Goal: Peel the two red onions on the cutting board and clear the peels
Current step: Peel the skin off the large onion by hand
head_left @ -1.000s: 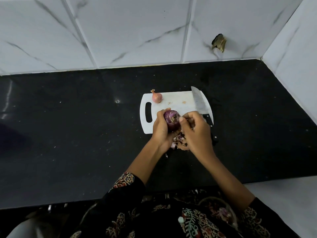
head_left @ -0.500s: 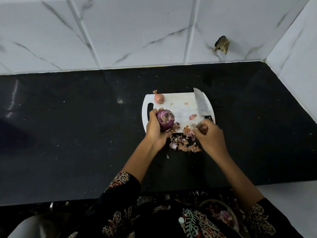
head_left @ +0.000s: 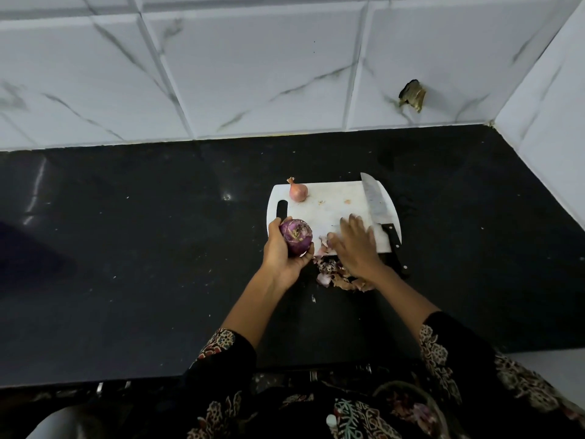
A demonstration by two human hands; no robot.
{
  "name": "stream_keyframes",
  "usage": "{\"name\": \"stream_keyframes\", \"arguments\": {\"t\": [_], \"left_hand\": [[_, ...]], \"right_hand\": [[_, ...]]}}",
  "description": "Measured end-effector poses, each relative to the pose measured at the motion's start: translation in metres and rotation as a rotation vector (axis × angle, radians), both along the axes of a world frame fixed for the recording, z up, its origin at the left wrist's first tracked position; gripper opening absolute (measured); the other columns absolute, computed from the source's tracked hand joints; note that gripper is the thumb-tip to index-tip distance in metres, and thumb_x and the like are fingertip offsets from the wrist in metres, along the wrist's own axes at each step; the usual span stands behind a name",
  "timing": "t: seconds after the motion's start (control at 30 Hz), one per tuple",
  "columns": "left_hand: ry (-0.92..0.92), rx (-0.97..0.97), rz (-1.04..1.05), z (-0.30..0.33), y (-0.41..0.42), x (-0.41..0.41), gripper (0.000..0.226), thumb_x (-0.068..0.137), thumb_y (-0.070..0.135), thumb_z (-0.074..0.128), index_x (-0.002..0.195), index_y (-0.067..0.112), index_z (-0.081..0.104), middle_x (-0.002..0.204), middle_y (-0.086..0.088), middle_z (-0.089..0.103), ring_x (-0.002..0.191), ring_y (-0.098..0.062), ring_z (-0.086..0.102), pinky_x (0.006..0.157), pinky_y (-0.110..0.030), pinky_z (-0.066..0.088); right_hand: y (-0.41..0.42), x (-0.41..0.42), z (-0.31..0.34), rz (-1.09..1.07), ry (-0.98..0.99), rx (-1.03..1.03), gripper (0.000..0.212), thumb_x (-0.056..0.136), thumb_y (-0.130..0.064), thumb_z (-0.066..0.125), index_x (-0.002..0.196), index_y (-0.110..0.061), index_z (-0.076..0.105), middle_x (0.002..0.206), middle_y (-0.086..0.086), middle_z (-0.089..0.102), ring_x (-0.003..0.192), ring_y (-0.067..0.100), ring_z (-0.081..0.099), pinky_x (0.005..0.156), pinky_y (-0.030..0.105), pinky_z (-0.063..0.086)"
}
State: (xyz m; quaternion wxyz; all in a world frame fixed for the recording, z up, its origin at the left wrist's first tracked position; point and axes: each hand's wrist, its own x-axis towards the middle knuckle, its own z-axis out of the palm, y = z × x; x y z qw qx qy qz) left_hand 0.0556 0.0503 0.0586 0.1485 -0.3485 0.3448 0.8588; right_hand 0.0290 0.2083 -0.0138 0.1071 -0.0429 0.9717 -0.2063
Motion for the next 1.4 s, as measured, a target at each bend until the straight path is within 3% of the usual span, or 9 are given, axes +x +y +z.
{"name": "stream_keyframes", "arguments": {"t": [0.13, 0.23, 0.3, 0.4, 0.6, 0.9, 1.03, 1.2, 1.4], "left_hand": [[0.003, -0.004, 0.009, -0.005, -0.003, -0.004, 0.032, 0.094, 0.041, 0.048, 0.109, 0.014, 0.057, 0.105, -0.009, 0.061, 0.082, -0.019, 0.058, 0.054, -0.03, 0.05], [0.002, -0.009, 0.019, -0.007, -0.004, -0.007, 0.035, 0.093, 0.041, 0.049, 0.112, 0.012, 0.056, 0.109, -0.01, 0.06, 0.084, -0.019, 0.058, 0.057, -0.032, 0.05], [-0.001, -0.012, 0.022, -0.008, -0.005, -0.009, 0.035, 0.093, 0.041, 0.05, 0.112, 0.012, 0.056, 0.109, -0.01, 0.06, 0.086, -0.02, 0.058, 0.059, -0.032, 0.05], [-0.015, 0.001, 0.02, -0.009, -0.003, -0.009, 0.035, 0.093, 0.041, 0.05, 0.112, 0.012, 0.056, 0.108, -0.009, 0.061, 0.085, -0.019, 0.058, 0.059, -0.032, 0.05], [-0.025, 0.026, 0.045, -0.004, -0.007, -0.019, 0.044, 0.092, 0.044, 0.052, 0.122, 0.012, 0.057, 0.112, -0.011, 0.061, 0.085, -0.02, 0.059, 0.053, -0.028, 0.053], [-0.02, 0.059, -0.037, -0.002, -0.01, -0.02, 0.047, 0.097, 0.05, 0.04, 0.106, 0.01, 0.061, 0.098, -0.014, 0.067, 0.085, -0.023, 0.065, 0.063, -0.034, 0.05], [-0.032, 0.085, -0.055, -0.004, -0.011, -0.024, 0.041, 0.096, 0.048, 0.043, 0.09, 0.012, 0.063, 0.09, -0.013, 0.066, 0.084, -0.024, 0.063, 0.07, -0.034, 0.05], [0.007, 0.077, -0.112, -0.004, -0.007, -0.033, 0.025, 0.094, 0.038, 0.05, 0.087, 0.017, 0.062, 0.076, -0.008, 0.07, 0.08, -0.023, 0.063, 0.071, -0.034, 0.049], [0.069, 0.038, -0.173, -0.001, -0.003, -0.044, 0.023, 0.092, 0.033, 0.054, 0.08, 0.016, 0.064, 0.072, -0.004, 0.07, 0.078, -0.022, 0.063, 0.071, -0.033, 0.048]], "right_hand": [[-0.009, 0.035, -0.005, 0.32, 0.07, 0.024, 0.072, 0.094, -0.057, 0.006, 0.149, -0.011, 0.008, 0.158, 0.006, 0.0, 0.143, 0.012, -0.011, 0.116, 0.032, -0.011], [-0.002, 0.061, 0.001, 0.362, 0.147, -0.144, 0.071, 0.093, -0.057, 0.012, 0.138, -0.012, 0.044, 0.147, 0.005, 0.04, 0.139, 0.012, 0.028, 0.115, 0.027, 0.017], [0.003, 0.067, 0.008, 0.255, 0.32, -0.278, 0.048, 0.096, -0.041, 0.032, 0.106, -0.01, 0.067, 0.109, 0.006, 0.068, 0.105, 0.018, 0.061, 0.091, 0.032, 0.049], [0.007, 0.046, 0.023, 0.044, 0.488, -0.376, 0.025, 0.091, -0.022, 0.051, 0.076, -0.007, 0.062, 0.073, 0.002, 0.059, 0.066, 0.013, 0.053, 0.065, 0.023, 0.045], [0.003, -0.056, 0.026, -0.05, 0.298, -0.259, 0.03, 0.091, -0.01, 0.052, 0.118, -0.001, 0.059, 0.121, 0.014, 0.055, 0.105, 0.026, 0.056, 0.089, 0.029, 0.041], [0.002, -0.037, -0.003, 0.246, 0.007, 0.145, 0.063, 0.099, -0.047, 0.018, 0.15, -0.011, 0.008, 0.158, 0.008, -0.004, 0.145, 0.018, -0.009, 0.118, 0.038, -0.004], [0.004, 0.026, -0.001, 0.438, 0.179, 0.073, 0.07, 0.095, -0.054, 0.005, 0.141, -0.012, 0.038, 0.151, 0.004, 0.027, 0.142, 0.015, 0.023, 0.117, 0.031, 0.014], [0.005, 0.024, 0.017, 0.232, 0.513, -0.225, 0.029, 0.092, -0.025, 0.047, 0.079, -0.009, 0.067, 0.072, 0.001, 0.064, 0.067, 0.017, 0.059, 0.062, 0.032, 0.045], [-0.007, -0.067, 0.027, 0.006, 0.322, -0.098, 0.035, 0.093, -0.007, 0.045, 0.127, -0.004, 0.052, 0.13, 0.015, 0.05, 0.121, 0.03, 0.047, 0.097, 0.042, 0.041]]}}
